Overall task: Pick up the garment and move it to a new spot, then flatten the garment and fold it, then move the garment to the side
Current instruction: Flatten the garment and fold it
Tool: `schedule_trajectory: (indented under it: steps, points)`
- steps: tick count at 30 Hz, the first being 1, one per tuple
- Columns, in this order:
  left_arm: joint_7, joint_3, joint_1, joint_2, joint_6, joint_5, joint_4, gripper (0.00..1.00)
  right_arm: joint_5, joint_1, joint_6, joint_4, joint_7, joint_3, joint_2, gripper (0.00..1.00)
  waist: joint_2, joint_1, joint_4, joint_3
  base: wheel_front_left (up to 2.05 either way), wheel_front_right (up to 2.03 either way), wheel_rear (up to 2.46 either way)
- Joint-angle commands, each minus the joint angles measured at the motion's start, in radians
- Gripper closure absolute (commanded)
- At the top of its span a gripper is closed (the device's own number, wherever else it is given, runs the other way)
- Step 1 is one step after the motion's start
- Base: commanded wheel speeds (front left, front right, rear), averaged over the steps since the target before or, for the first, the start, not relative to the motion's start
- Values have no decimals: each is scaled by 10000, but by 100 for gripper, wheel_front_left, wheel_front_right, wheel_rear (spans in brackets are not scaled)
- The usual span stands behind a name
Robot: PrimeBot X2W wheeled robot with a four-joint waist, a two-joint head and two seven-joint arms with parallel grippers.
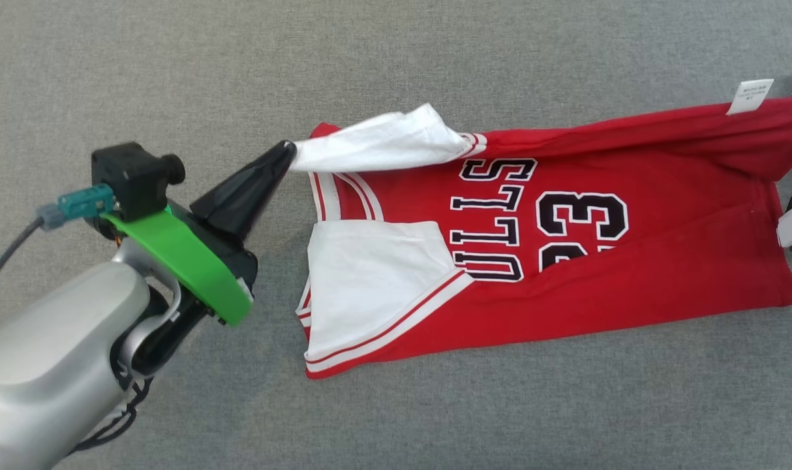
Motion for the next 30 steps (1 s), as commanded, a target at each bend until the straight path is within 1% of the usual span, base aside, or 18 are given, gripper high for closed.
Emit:
schedule_trajectory:
  steps: [1,11,15,20,21,22,23,24,25,26,27,28,29,30]
  points:
    - [-40,114,341,-38,77,158,-80,100,-78,247,-11,101,-152,-87,16,100,0,0,30,-32,0,0,0]
    - [-36,341,1874,-228,218,471,-481,100,-83,1159,-11,462,-679,-461,388,100,0,0,93,-184,0,0,0]
    - [-36,351,2303,-336,214,313,-435,100,-43,1325,-11,525,-792,-436,554,100,0,0,39,-166,0,0,0]
    - [-37,340,2652,-477,304,472,-311,100,95,1430,-11,560,-913,-357,644,100,0,0,-9,-141,0,0,0]
    - [-37,369,2703,-502,311,495,-286,100,117,1464,-11,581,-929,-374,658,84,0,0,-11,-146,0,0,0]
    - [-37,423,2853,-567,360,517,-204,100,194,1572,-11,600,-959,-402,704,60,0,0,-18,-170,0,0,0]
    - [-37,450,2923,-607,369,557,-166,100,205,1629,-11,590,-978,-402,716,14,0,0,-23,-190,0,0,0]
    - [-37,536,2965,-658,403,630,-132,91,224,1695,-11,563,-988,-393,725,5,0,0,-27,-218,0,0,0]
    - [-37,625,3060,-714,446,684,-73,89,289,1802,-11,480,-993,-330,750,4,0,0,-33,-266,0,0,0]
    - [-37,676,3161,-753,487,757,-9,82,332,1896,-11,404,-998,-322,777,0,0,0,-40,-304,0,0,0]
    - [-37,762,3272,-810,549,862,65,67,402,2038,-11,241,-1002,-374,809,0,0,0,-48,-369,0,0,0]
    - [-37,817,3366,-854,581,900,97,58,438,2164,-11,121,-992,-482,833,0,0,0,-56,-415,0,0,0]
    - [-37,879,3484,-906,611,1001,148,26,484,2368,-11,-24,-985,-657,887,0,0,0,-66,-492,0,0,0]
    - [-37,954,3550,-942,653,1094,177,0,502,2534,-11,-214,-988,-751,949,0,0,0,-77,-541,0,0,0]
